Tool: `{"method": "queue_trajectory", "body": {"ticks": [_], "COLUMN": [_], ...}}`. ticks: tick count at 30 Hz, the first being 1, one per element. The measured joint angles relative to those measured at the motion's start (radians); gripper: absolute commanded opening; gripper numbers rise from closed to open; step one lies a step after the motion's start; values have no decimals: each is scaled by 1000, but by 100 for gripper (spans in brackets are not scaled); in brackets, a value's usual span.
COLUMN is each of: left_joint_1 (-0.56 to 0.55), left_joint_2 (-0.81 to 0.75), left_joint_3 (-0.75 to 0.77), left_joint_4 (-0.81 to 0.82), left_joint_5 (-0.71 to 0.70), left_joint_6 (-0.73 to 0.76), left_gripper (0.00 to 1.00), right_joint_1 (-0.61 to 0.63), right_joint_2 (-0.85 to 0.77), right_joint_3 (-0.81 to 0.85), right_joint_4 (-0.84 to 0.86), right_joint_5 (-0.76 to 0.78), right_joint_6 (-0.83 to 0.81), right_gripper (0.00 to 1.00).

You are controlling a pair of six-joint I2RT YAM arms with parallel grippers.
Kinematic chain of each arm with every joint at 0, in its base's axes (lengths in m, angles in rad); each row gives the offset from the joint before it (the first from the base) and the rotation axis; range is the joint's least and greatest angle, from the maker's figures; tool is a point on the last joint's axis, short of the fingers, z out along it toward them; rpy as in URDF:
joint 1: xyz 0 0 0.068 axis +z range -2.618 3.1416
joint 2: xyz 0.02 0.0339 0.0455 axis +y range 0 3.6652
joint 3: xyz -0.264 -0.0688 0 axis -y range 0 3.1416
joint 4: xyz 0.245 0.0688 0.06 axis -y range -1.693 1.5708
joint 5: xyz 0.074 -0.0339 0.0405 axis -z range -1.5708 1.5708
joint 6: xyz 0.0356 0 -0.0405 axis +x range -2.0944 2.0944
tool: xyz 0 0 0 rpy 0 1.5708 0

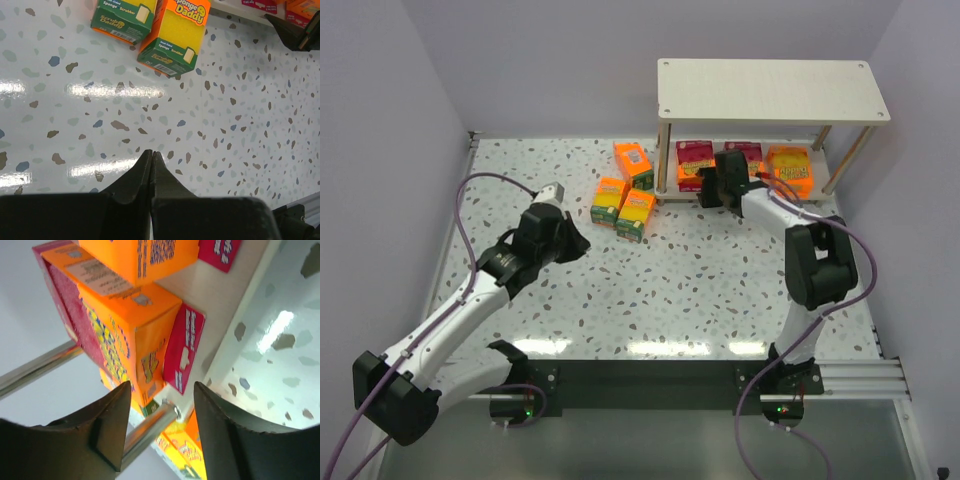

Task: Place and organize the cleaning sponges onto the shelf

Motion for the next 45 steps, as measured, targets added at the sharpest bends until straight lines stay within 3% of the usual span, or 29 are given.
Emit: {"method": "queue_trajectory", "body": {"ticks": [3,7,12,16,22,27,41,43,45], "left_joint_1": [2,13,53,92,115,115,43,38,35], "left_joint_2": [0,15,153,320,540,701,885,893,906], "left_joint_3": [6,13,61,123,276,412,523,523,523], "left_joint_4": [9,23,89,163,238,270,209,206,200], "left_joint_5": [1,3,39,88,180,220,126,115,111], "left_joint_6": [2,20,63,116,192,200,184,187,195], "left_gripper": [0,26,38,47,48,43,44,42,33], "right_joint_1": [0,1,1,2,8,8,8,8,8], "right_joint_2": [-74,-225,-418,-476,-534,-601,-672,-672,-672], "right_joint_3": [-56,-137,-213,-244,-344,-361,-404,-410,-411], "right_joint_4": [10,3,-38,-108,-258,-347,-418,-421,-425], "right_joint_5": [-27,-60,-141,-241,-312,-330,-333,-333,-333], "right_joint_6": [-18,-82,-227,-415,-651,-759,-835,-838,-842], "right_gripper": [62,67,67,67,67,67,67,67,67]}}
